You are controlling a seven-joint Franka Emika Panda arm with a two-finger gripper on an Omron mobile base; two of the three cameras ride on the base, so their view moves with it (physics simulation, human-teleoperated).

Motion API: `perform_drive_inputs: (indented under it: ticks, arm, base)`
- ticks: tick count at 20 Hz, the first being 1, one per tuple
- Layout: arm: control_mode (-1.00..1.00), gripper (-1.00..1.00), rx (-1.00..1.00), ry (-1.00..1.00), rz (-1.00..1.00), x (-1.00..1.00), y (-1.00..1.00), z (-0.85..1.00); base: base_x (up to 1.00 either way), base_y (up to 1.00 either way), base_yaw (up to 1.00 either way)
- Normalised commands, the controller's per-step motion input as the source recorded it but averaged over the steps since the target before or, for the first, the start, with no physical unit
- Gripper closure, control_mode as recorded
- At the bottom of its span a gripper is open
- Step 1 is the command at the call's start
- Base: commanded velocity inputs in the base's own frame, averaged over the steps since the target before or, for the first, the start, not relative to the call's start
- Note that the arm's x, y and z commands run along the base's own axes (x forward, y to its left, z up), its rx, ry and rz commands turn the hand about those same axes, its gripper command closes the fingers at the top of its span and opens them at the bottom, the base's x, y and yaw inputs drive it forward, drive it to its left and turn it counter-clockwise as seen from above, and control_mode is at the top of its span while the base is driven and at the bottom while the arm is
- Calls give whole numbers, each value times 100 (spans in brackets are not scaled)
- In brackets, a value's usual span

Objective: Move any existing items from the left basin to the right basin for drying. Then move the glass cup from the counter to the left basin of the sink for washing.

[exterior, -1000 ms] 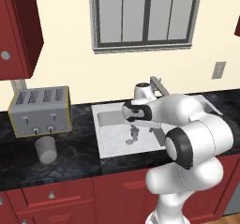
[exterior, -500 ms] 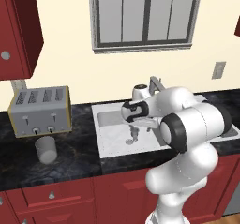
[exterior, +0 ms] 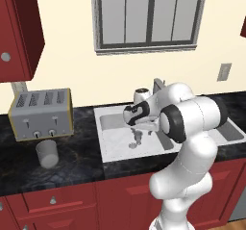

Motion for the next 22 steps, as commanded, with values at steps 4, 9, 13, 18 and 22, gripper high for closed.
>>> perform_drive_inputs:
  ticks: [4,9,13,18,22]
  arm:
    - [-100,-100,0,0,0,31,0,-21]
    - [-100,-100,0,0,0,27,0,-28]
    - [-100,-100,0,0,0,27,0,-33]
    - [-100,-100,0,0,0,19,0,-28]
    - [-100,-100,0,0,0,1,0,-19]
  base:
    - [0,0,0]
    - [0,0,0]
    - [0,0,0]
    - [0,0,0]
    - [0,0,0]
